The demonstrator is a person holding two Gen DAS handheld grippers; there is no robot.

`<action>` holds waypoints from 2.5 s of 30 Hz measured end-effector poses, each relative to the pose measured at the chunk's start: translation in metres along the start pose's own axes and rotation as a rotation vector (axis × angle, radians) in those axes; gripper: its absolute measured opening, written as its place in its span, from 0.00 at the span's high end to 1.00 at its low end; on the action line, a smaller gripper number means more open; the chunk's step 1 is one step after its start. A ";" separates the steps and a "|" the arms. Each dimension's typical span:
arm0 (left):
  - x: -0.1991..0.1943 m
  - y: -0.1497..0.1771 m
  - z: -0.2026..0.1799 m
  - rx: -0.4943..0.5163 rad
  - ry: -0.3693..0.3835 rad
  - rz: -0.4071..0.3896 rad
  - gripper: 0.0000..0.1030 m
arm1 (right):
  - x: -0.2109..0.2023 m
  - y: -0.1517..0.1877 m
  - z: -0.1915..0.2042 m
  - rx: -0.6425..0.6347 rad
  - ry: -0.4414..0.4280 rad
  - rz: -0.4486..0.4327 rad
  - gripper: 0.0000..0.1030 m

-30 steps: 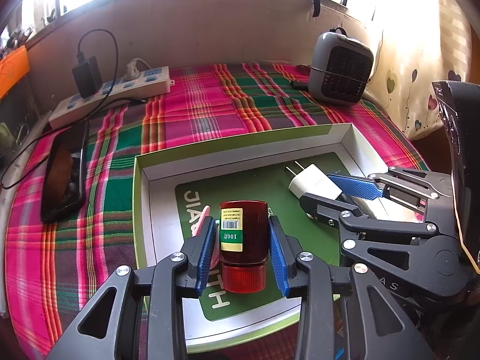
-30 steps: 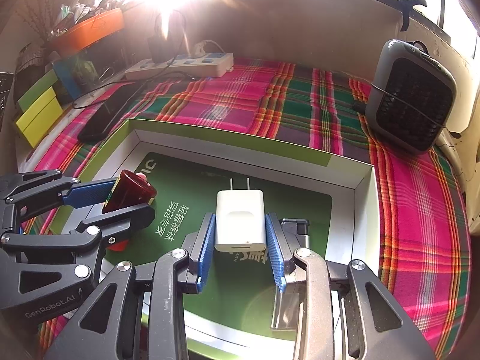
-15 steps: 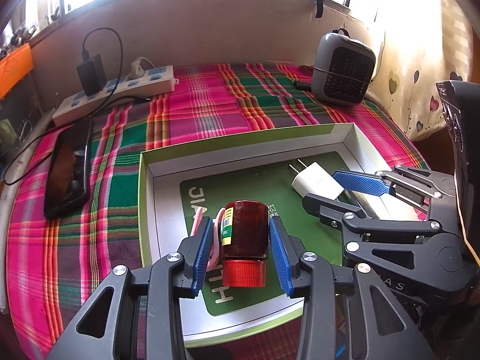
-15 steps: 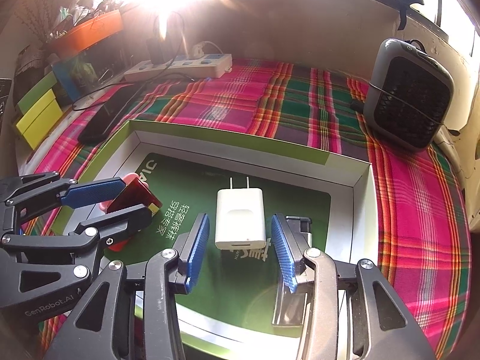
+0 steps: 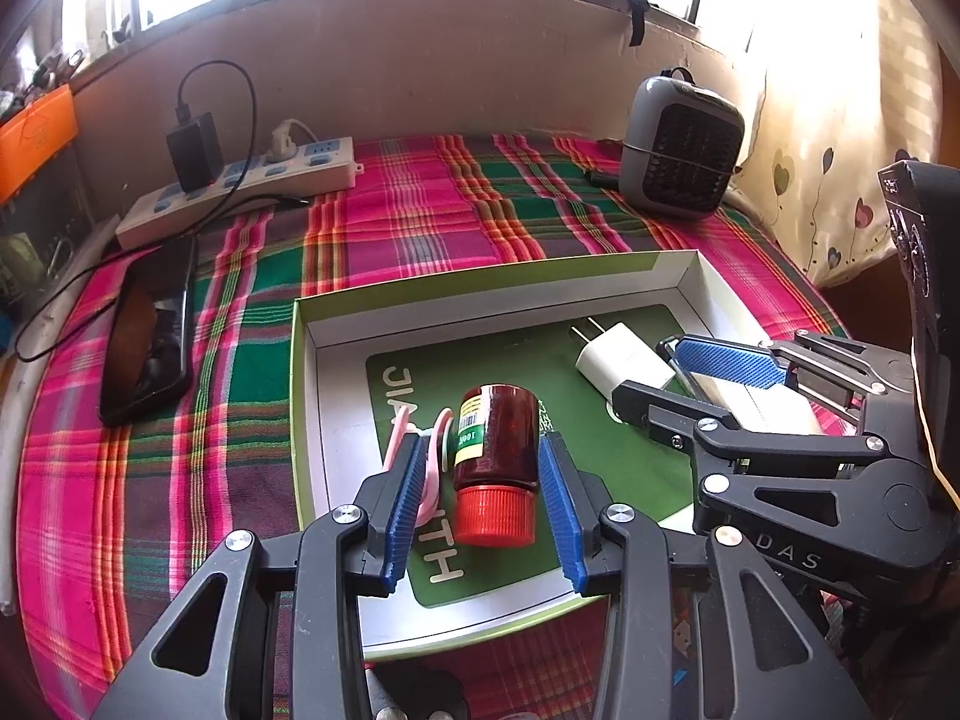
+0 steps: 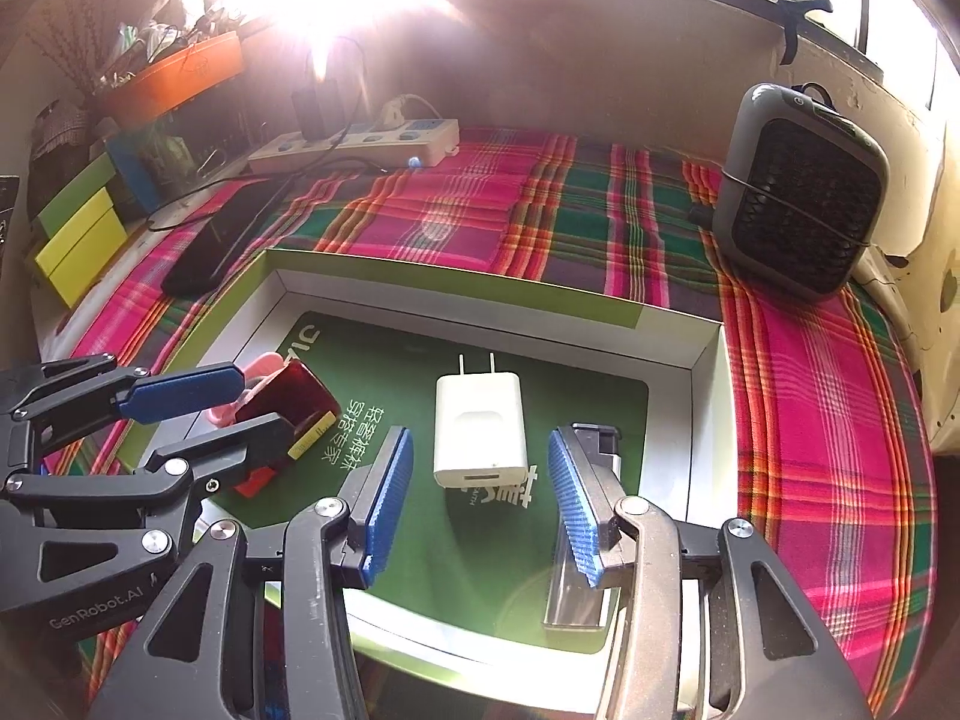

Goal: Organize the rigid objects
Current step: 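Release the charger from the right gripper while the left gripper sets the bottle down in the box, then move both grippers out of the box toward the items beside it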

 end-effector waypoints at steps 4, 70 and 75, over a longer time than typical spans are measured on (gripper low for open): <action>-0.010 0.000 0.000 -0.010 0.002 -0.023 0.53 | -0.007 0.002 0.000 0.006 -0.002 -0.012 0.53; -0.090 0.111 0.045 -0.201 -0.074 -0.071 0.53 | -0.094 0.114 -0.043 0.147 0.064 -0.060 0.53; -0.088 0.112 0.046 -0.204 -0.063 -0.067 0.53 | -0.086 0.113 -0.041 0.135 0.073 -0.044 0.53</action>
Point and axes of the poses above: each gripper's, at about its wrist camera, not at the fingertips, and x roughly the way its jaws point, z to its left, y to its underside, the point moved 5 cm from there along x, roughly the way its jaws point, and after that the axes turned 5 degrees about x, right-handed, at the moved point
